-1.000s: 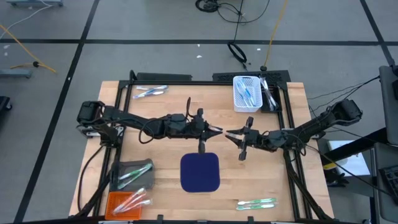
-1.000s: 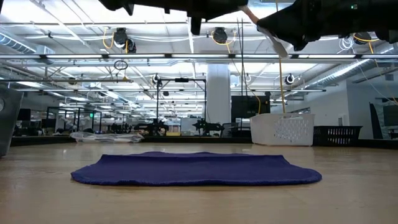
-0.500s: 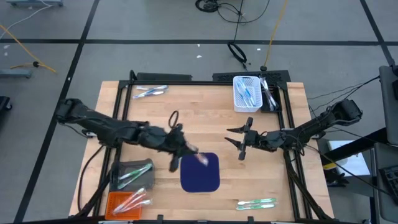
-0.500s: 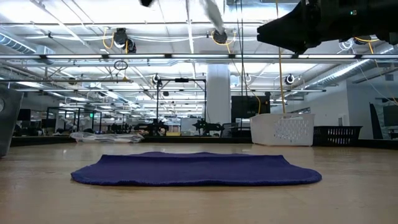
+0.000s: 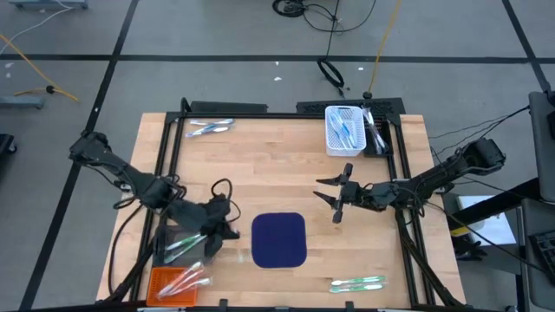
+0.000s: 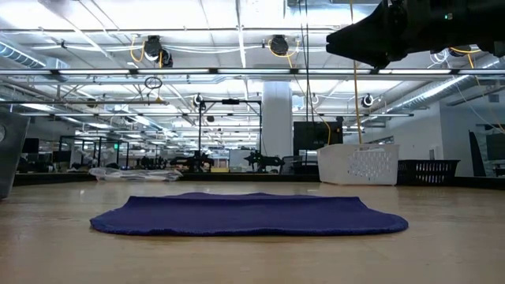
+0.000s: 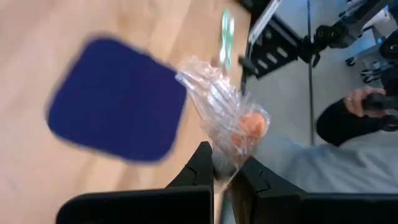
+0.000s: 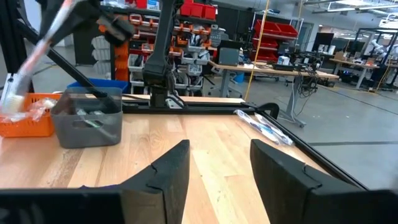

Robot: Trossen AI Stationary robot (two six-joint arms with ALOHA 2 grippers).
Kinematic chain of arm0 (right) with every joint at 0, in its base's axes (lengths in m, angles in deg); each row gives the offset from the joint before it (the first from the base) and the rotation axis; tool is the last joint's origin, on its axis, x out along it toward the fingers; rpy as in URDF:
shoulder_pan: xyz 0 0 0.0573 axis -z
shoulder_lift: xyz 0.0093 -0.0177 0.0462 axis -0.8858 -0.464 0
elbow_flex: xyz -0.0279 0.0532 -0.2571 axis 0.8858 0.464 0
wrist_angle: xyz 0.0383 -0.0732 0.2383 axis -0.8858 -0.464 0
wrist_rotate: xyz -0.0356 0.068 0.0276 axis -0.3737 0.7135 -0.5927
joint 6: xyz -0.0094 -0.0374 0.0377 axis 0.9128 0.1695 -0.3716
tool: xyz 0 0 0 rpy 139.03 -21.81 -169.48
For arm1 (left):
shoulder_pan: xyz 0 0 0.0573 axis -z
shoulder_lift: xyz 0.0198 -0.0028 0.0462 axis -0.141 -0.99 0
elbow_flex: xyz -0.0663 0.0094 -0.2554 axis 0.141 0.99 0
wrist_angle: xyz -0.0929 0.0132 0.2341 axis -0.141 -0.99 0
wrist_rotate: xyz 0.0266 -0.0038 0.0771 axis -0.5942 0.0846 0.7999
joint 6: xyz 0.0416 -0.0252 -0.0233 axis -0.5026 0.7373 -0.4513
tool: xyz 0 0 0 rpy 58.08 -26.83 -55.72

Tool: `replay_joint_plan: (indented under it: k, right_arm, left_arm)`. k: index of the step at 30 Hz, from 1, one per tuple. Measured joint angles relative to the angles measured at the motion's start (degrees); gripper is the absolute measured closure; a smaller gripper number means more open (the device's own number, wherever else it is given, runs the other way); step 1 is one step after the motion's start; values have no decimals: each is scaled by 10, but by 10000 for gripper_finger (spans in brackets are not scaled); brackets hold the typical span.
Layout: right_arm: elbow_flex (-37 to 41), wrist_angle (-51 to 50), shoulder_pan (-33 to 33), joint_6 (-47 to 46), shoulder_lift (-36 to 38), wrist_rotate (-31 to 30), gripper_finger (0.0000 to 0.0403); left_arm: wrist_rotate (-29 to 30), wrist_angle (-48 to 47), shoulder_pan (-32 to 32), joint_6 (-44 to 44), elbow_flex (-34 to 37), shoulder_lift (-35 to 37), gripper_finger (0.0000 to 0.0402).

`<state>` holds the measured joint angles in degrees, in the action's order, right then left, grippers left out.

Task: Pick & Place Toothbrushes
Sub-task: Put the orange toothbrush into the orange basket

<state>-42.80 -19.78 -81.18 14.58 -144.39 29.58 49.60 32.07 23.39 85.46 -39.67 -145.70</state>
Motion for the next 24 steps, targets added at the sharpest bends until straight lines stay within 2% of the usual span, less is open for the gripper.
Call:
replay_joint_plan:
  k: [5, 13, 20, 24]
  right_arm:
    - [0, 0, 0, 0, 0, 0, 247]
    - [0, 0, 0, 1, 0, 0, 247]
    - [0, 0, 0, 1, 0, 0, 247]
    - [0, -1, 0, 1, 0, 0, 247]
  left_arm:
    - [-29, -38, 27, 122, 0, 0, 394]
    - [-111, -102, 68, 302, 0, -8, 394]
    - [-172, -145, 91, 398, 0, -23, 394]
    - [-233, -210, 96, 430, 0, -45, 394]
